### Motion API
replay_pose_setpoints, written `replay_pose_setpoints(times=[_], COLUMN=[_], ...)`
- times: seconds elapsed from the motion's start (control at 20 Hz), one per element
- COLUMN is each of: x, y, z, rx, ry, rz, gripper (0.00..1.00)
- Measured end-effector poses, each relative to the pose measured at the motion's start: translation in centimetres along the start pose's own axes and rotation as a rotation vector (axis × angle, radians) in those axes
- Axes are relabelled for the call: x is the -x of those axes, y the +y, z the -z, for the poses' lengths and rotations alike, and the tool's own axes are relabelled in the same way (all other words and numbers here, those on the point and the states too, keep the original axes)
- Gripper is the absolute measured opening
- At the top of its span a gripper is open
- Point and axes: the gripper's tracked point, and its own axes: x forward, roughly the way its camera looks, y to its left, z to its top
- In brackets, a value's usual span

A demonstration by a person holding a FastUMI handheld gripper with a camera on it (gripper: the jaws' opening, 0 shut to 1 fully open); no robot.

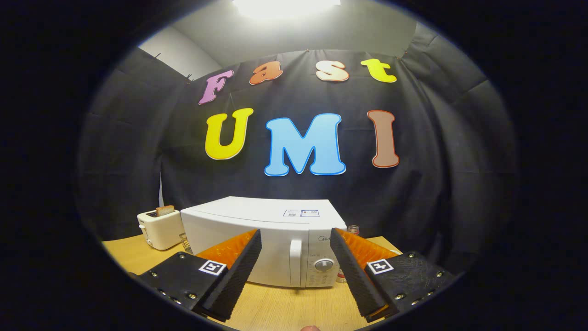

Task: Open the microwave, put the food inside, and close the microwave door.

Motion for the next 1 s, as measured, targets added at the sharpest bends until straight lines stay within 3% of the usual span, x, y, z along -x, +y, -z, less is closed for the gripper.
replay_pose_setpoints(times=[0.5,1.0], x=[1.0,-5.7], y=[-0.8,0.0], z=[-0.7,6.8], rx=[-0.009,0.023], ry=[-0.021,0.149], rz=[0.042,-0.024], gripper=[0.96,0.96])
